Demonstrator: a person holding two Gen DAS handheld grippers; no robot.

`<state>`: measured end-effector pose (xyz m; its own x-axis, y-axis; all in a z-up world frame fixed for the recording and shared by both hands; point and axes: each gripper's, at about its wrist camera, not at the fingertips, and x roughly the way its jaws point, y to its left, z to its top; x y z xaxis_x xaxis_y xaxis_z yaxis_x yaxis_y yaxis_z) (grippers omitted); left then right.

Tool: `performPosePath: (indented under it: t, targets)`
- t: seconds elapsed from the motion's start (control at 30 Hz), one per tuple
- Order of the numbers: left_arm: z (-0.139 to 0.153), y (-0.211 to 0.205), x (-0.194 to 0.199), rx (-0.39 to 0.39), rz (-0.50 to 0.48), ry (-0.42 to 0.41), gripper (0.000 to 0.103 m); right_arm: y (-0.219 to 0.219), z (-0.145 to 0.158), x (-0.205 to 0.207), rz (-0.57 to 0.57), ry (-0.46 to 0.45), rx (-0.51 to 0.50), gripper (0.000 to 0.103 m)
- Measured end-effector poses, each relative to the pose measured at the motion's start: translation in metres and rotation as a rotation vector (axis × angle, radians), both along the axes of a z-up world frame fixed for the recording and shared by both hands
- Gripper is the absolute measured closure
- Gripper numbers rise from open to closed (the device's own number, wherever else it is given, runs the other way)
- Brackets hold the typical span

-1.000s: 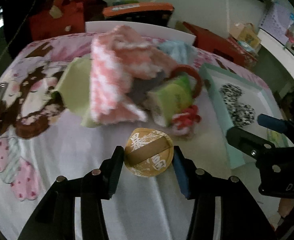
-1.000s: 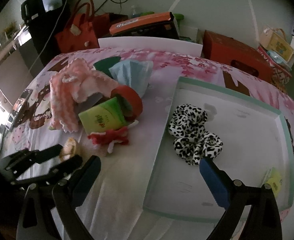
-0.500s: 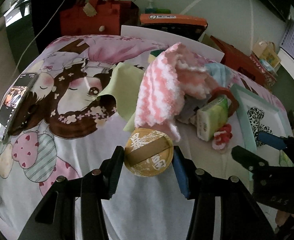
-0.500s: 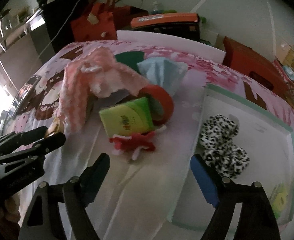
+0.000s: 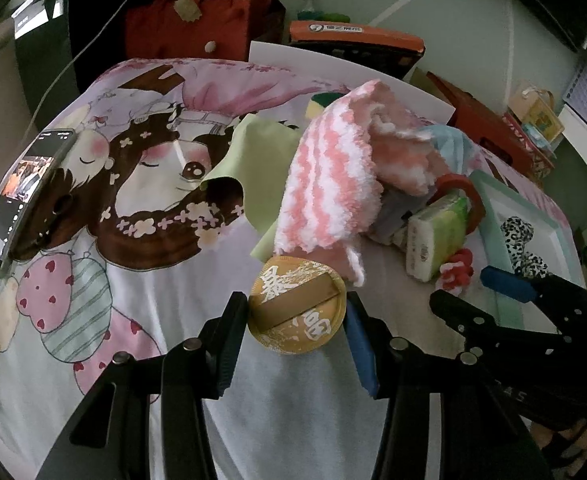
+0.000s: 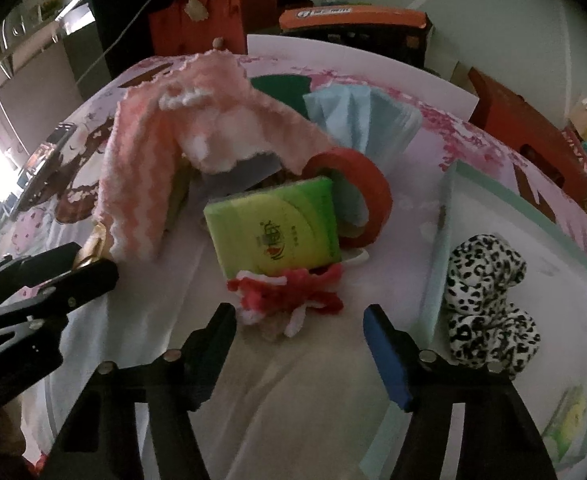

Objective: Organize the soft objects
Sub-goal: 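Grasp red-white flower hair tie with right tool while left tool holds puff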

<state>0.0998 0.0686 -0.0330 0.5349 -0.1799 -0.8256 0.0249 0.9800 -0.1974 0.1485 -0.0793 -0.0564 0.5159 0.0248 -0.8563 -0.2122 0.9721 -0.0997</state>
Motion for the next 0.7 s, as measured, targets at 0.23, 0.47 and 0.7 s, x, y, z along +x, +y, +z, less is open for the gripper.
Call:
performPosePath:
  t: [0.23,0.47,0.7]
  targets:
    - [-0.005,0.001,0.003,-0.003,0.003,0.010,0.053,0.001,-0.007,0.004,0.005,0.012,0.003,0.043]
    - [-0.005,0.000,0.003,0.008,0.001,0.014,0.053,0.002,-0.003,0.004,0.003,0.014,0.009,0.053]
    - [0.007,-0.004,-0.002,0.031,-0.005,0.010,0.053,-0.007,0.021,-0.009,-0.021,-0.016,0.045,0.054]
